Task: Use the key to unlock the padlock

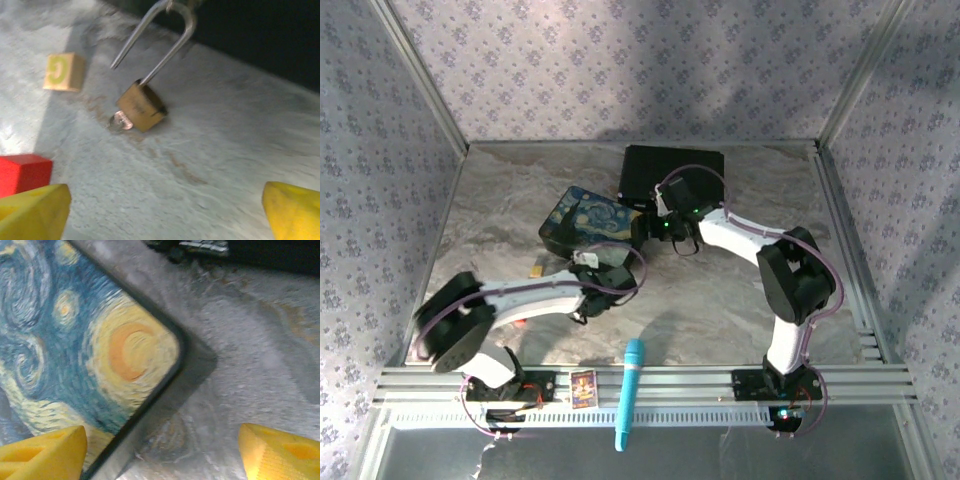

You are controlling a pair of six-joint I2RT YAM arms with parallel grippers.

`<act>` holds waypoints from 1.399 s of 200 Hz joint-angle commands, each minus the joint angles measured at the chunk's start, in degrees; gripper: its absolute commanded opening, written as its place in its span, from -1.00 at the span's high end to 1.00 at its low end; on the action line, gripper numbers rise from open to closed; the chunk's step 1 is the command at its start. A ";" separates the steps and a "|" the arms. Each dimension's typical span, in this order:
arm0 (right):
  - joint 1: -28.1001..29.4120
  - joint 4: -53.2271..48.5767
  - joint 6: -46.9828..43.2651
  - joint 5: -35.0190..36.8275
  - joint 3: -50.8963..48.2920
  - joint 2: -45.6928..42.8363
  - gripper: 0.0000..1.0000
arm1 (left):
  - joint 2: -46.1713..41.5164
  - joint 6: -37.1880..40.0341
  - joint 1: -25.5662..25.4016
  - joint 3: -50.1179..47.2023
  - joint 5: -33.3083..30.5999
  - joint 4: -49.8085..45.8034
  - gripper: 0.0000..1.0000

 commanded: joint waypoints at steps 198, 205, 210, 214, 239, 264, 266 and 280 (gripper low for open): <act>32.69 18.63 9.77 22.19 -1.50 4.31 -0.63 | -27.09 10.43 49.81 -6.88 43.37 15.86 -1.00; 32.64 19.18 10.84 23.11 -0.14 6.06 -0.62 | -27.35 10.29 50.35 -7.02 43.68 15.83 -1.00; 32.57 19.45 10.89 23.19 0.79 7.31 -0.62 | -27.59 10.40 50.37 -7.22 43.54 15.71 -1.00; 32.53 19.54 10.83 23.27 1.63 8.21 -0.62 | -27.76 10.37 50.38 -7.29 43.64 15.71 -1.00; 32.74 17.44 11.49 25.09 6.94 12.74 -0.62 | -28.26 10.74 50.37 -8.69 44.08 15.75 -1.00; 32.29 15.12 12.69 24.73 10.47 17.00 -0.57 | -28.94 11.41 50.38 -9.17 43.25 15.07 -1.00; 32.33 15.04 12.77 24.63 10.62 17.21 -0.56 | -29.02 11.35 50.38 -9.29 43.15 15.11 -1.00; 32.43 13.53 12.83 24.88 11.95 18.63 -0.50 | -29.55 11.42 50.37 -9.69 43.22 15.32 -1.00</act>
